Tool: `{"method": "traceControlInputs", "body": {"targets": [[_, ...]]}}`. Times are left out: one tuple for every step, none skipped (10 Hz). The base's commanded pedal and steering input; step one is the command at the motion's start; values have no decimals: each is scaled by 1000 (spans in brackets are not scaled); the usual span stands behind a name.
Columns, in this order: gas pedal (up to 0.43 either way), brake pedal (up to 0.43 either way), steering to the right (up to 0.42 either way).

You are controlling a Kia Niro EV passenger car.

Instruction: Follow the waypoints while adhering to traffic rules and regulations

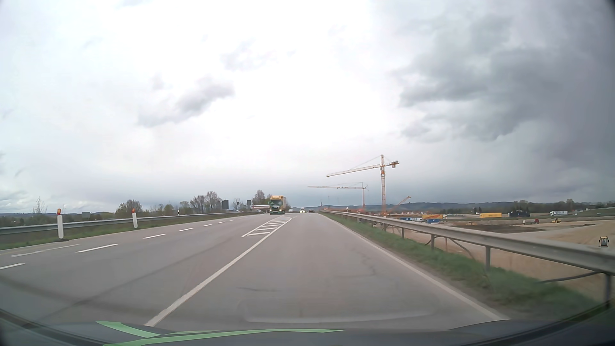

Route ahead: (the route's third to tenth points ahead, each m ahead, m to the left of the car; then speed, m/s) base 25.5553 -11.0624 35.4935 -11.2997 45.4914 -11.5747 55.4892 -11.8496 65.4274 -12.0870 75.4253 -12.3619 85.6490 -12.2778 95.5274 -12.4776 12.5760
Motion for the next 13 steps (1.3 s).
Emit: {"method": "traceControlInputs", "body": {"targets": [[138, 0, 0], [138, 0, 1], [130, 0, 0], [130, 0, 1], [130, 0, 1], [130, 0, 0], [130, 0, 1], [130, 0, 0], [130, 0, 1], [138, 0, 1], [138, 0, 1], [138, 0, 1], [138, 0, 1]]}}
